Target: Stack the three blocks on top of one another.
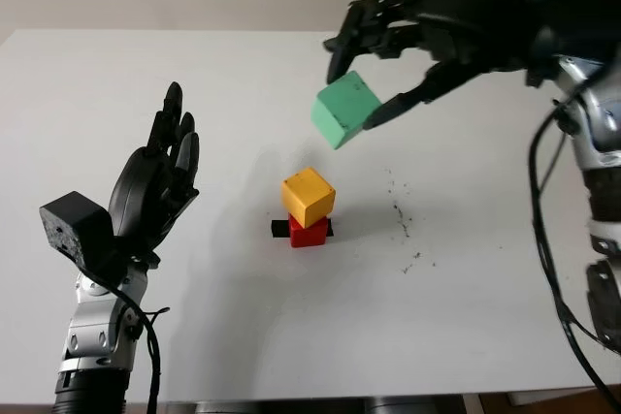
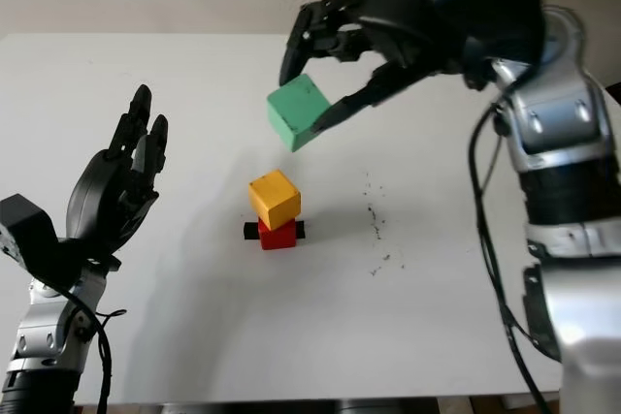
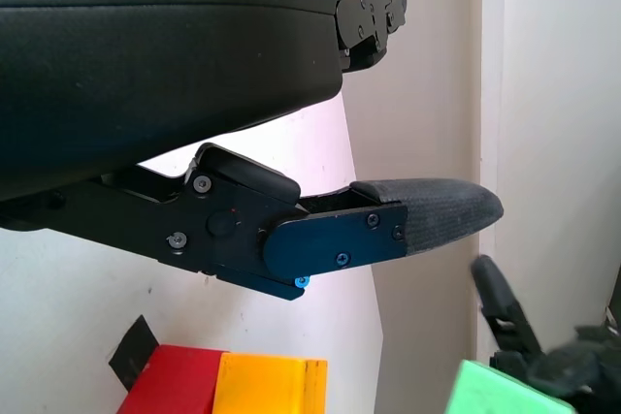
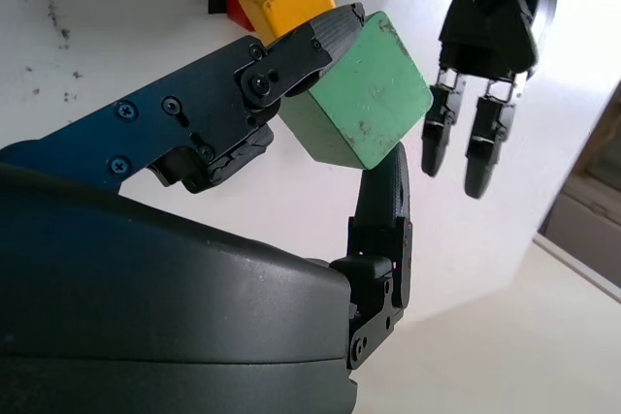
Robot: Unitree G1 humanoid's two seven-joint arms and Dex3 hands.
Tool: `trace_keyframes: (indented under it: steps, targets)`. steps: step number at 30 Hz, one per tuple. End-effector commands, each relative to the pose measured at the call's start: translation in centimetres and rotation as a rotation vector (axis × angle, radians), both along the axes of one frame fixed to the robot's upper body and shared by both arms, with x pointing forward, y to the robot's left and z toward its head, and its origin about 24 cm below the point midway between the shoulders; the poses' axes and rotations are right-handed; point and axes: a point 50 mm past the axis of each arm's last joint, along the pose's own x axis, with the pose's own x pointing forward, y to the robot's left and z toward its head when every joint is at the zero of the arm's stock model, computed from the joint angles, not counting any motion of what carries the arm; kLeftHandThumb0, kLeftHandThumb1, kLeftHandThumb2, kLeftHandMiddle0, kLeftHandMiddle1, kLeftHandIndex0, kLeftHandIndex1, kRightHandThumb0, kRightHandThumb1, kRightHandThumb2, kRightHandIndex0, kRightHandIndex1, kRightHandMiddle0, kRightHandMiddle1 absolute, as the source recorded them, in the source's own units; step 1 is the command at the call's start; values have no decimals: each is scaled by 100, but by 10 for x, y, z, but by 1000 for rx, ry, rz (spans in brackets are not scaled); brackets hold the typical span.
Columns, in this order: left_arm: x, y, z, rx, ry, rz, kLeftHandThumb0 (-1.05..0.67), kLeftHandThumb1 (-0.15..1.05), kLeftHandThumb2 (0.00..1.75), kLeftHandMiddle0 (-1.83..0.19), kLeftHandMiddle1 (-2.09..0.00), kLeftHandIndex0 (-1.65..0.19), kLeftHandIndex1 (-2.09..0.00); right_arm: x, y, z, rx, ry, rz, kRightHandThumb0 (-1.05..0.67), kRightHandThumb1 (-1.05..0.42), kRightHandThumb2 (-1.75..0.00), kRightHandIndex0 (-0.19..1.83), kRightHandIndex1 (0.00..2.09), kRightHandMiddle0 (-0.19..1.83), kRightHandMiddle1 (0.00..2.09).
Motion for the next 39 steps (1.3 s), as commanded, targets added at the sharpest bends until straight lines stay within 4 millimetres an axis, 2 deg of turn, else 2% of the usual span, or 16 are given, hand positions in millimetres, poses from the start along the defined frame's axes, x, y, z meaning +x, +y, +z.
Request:
trace_keyframes:
  steps: [1,10,18,25,39]
  targets:
    - [0,-1,2,3,-11,-5,-79,105,57,19,0,19,0,4,10,2,-15,-2,28,-43,-90,-6,23,3,38,157]
    - [0,-2,3,1,-13,-3,-79,105,57,19,-2,19,0,17,28,-35,-39,101,59,-46,-90,-6,25,5,36,159]
    - [-2,0,2,10,-13,-7,-80,105,56,19,0,19,0,17,30,-61,-63,191,67,-47,-90,-5,24,5,36,157]
    - [-1,-1,1,5,-12,-6,-79,105,56,19,0,19,0,17,31,-69,-22,243,59,-47,-90,-5,23,4,38,157]
    - [0,0,1,2,-10,-5,-78,105,56,19,0,19,0,16,26,-65,-34,215,52,-48,-91,-5,22,4,37,156]
